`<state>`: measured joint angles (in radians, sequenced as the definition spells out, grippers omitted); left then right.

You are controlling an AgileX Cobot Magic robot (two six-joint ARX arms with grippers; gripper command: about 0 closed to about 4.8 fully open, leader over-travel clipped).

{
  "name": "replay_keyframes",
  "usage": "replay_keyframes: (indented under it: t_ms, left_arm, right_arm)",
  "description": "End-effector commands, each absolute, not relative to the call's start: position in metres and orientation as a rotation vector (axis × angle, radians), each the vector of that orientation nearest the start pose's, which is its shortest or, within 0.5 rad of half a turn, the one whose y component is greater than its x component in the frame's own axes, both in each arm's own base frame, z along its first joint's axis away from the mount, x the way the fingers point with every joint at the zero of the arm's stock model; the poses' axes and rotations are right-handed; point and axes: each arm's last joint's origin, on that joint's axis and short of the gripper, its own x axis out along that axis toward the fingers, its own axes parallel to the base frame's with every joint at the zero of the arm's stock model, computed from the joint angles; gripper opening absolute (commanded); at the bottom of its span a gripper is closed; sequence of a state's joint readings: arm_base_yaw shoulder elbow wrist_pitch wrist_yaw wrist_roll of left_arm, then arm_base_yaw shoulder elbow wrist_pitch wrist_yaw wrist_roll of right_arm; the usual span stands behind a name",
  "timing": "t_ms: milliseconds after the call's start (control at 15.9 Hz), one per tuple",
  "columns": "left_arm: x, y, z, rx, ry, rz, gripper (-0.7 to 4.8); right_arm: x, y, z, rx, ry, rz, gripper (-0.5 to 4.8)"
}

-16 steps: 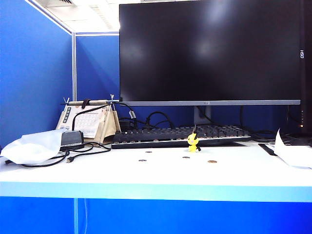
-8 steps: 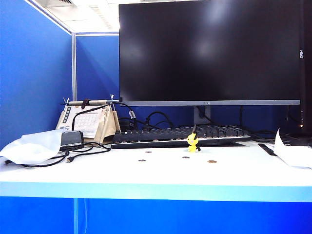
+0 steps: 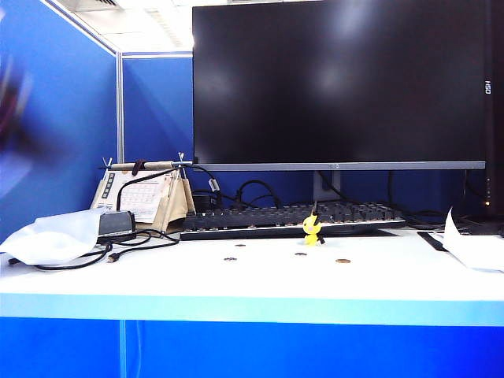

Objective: Pick up the doll and place it on the similarly colored coin.

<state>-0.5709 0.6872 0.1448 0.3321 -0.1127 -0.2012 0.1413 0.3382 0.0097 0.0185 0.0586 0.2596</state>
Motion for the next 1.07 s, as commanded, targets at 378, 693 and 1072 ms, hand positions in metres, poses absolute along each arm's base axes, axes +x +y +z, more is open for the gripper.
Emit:
replay_keyframes:
  t_ms: [378, 693, 1072]
  left_arm:
    - [0.142, -0.094, 0.253, 0.052, 0.252, -0.656, 3.43]
    - [0.18, -0.111, 0.215, 0.089, 0.288, -0.447, 3.43]
    - [0.188, -0.117, 0.192, 0.136, 0.425, -0.449, 3.43]
  right_arm:
    - [0.117, 0.015, 0.158, 0.251, 0.125, 0.071, 4.63]
    - [0.117, 0.018, 0.168, 0.289, 0.052, 0.166, 4.63]
    - [0.117, 0.018, 0.165, 0.288, 0.088, 0.178, 4.64]
